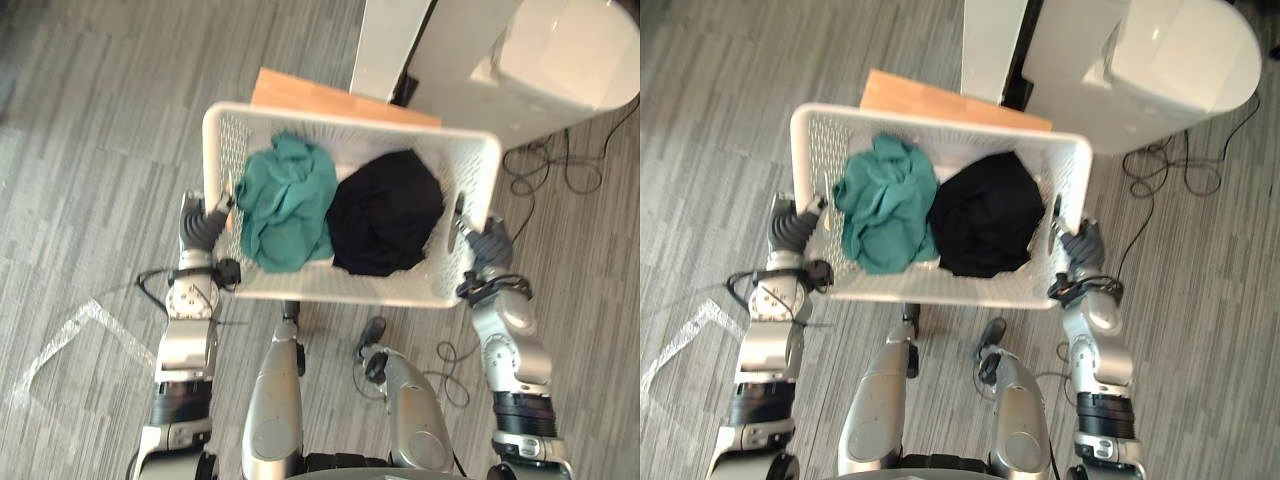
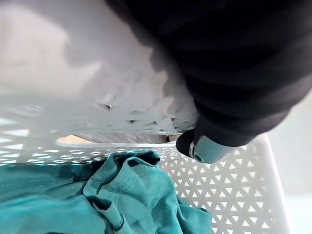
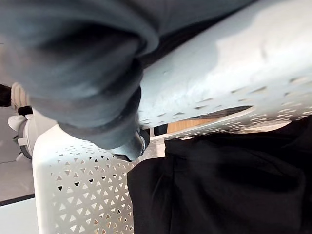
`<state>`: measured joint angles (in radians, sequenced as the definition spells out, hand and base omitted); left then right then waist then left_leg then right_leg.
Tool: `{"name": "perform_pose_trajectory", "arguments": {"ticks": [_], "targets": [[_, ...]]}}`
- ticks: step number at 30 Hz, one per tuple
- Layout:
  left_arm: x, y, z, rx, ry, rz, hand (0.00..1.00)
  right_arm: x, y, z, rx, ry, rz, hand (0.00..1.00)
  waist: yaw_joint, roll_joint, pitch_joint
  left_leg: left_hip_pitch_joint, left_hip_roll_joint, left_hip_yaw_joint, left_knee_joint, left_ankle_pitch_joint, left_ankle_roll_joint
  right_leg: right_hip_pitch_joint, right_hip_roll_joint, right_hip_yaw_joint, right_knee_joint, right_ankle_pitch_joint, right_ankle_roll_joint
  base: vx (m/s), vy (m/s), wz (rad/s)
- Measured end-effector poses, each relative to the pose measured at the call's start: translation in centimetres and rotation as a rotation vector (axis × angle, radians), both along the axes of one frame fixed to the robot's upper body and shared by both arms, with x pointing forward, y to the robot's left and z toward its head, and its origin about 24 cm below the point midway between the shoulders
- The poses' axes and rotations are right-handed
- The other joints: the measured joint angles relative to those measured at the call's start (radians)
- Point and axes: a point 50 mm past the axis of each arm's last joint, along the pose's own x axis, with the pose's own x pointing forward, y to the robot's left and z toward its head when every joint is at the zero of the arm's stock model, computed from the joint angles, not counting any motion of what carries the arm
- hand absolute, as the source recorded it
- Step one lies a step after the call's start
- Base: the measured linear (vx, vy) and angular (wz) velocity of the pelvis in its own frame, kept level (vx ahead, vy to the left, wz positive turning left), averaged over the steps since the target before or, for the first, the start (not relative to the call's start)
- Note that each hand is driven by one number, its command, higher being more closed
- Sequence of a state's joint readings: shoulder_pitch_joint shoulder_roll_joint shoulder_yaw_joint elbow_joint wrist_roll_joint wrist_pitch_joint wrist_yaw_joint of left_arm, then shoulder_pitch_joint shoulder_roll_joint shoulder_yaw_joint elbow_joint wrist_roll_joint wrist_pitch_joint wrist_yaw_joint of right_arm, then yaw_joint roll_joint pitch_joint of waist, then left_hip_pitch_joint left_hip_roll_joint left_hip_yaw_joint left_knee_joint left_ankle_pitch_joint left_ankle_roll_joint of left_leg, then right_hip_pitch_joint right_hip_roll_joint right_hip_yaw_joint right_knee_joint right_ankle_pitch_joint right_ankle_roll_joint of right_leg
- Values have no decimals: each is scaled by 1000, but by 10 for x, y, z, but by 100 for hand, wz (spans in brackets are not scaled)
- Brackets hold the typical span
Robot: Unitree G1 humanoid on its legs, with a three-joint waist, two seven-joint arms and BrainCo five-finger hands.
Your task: Pick up the laundry basket with both hands and put the clothes into the washing machine.
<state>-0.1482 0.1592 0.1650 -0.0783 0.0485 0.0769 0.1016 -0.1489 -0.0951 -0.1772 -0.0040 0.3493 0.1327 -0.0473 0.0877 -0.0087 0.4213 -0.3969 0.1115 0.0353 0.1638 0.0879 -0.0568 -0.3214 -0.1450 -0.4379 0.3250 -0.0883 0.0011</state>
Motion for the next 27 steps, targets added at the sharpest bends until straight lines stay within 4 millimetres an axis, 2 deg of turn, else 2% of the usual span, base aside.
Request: {"name": "perform_pose_trajectory", "arguments": {"ticks": [2, 6, 12, 14, 15, 16, 18, 19, 20, 21, 22, 24, 25, 26, 27], "targets": [[-16, 5, -24, -10, 92, 16, 100, -8, 6, -25, 16, 96, 26, 100, 4, 14, -17, 52, -3, -2, 18, -24, -3, 63, 2, 0, -20, -5, 7, 74, 32, 6], [-40, 9, -54, -30, 208, 27, 100, -25, 10, -52, 21, 201, 50, 100, 4, 20, -74, 110, -7, -1, 29, -54, -4, 138, 3, 0, -47, -11, 16, 60, 19, 3], [-57, 2, -66, -78, 250, 21, 100, -35, 5, -66, 16, 260, 37, 100, -16, 17, -105, 167, -3, 2, 52, -82, -8, 201, 3, 5, -44, -25, 27, 22, 5, -3], [-64, 4, -70, -105, 265, 28, 100, -33, 7, -69, 16, 279, 48, 100, -16, 21, -106, 167, 32, 33, 166, -159, -15, 212, 23, 52, -13, -40, 22, -24, 5, -69], [-69, 4, -73, -116, 279, 25, 100, -33, 8, -70, 9, 284, 54, 100, -16, 25, -112, 167, 63, 42, 253, -216, -30, 215, 34, 91, 16, -55, 17, -33, 17, -111], [-74, 2, -73, -127, 281, 18, 100, -35, 8, -71, 8, 291, 56, 100, -19, 19, -127, 164, 73, -5, 316, -259, -62, 197, 42, 133, 44, -66, 6, -21, 8, -136], [-79, -5, -74, -161, 282, -7, 100, -36, 5, -68, -10, 281, 52, 100, -20, 18, -142, 141, 75, -122, 507, -327, -66, 165, 59, 201, 77, -66, 4, 21, 36, -132], [-82, -10, -75, -178, 284, -23, 100, -44, 1, -67, -28, 279, 45, 100, -33, 40, -174, 164, 90, -190, 565, -372, -90, 135, 87, 249, 104, -63, 9, 33, 154, -125], [-85, -15, -75, -193, 285, -37, 100, -48, -2, -65, -36, 273, 34, 100, -58, 56, -203, 184, 99, -207, 534, -436, -122, 100, 101, 278, 123, -56, 20, 13, 277, -125], [-84, -17, -72, -198, 270, -50, 100, -49, -5, -61, -44, 256, 21, 100, -77, 60, -213, 199, 102, -178, 503, -486, -116, 64, 105, 313, 139, -47, 34, -49, 350, -137], [-77, -25, -67, -199, 246, -87, 100, -51, -13, -52, -66, 222, -15, 100, -94, 50, -215, 205, 87, -91, 480, -524, -74, 6, 94, 392, 153, -13, 65, -96, 328, -128], [-69, -35, -62, -203, 224, -132, 100, -62, -24, -43, -91, 194, -72, 100, -104, 38, -214, 216, 45, 11, 481, -521, -64, -19, 61, 460, 125, 46, 89, -192, 312, -130], [-66, -40, -59, -206, 209, -151, 100, -67, -29, -39, -100, 181, -94, 100, -105, 39, -214, 234, 21, 67, 475, -511, -13, -29, 43, 457, 110, 93, 81, -242, 323, -129], [-65, -40, -58, -209, 202, -152, 100, -68, -29, -37, -102, 173, -99, 100, -108, 39, -213, 245, 11, 107, 464, -505, 18, -34, 32, 430, 80, 137, 70, -299, 308, -157], [-64, -39, -57, -213, 192, -142, 100, -67, -28, -35, -99, 162, -103, 100, -113, 48, -212, 264, 28, 201, 423, -487, 69, -14, 9, 338, 2, 197, 34, -360, 256, -192]]}}
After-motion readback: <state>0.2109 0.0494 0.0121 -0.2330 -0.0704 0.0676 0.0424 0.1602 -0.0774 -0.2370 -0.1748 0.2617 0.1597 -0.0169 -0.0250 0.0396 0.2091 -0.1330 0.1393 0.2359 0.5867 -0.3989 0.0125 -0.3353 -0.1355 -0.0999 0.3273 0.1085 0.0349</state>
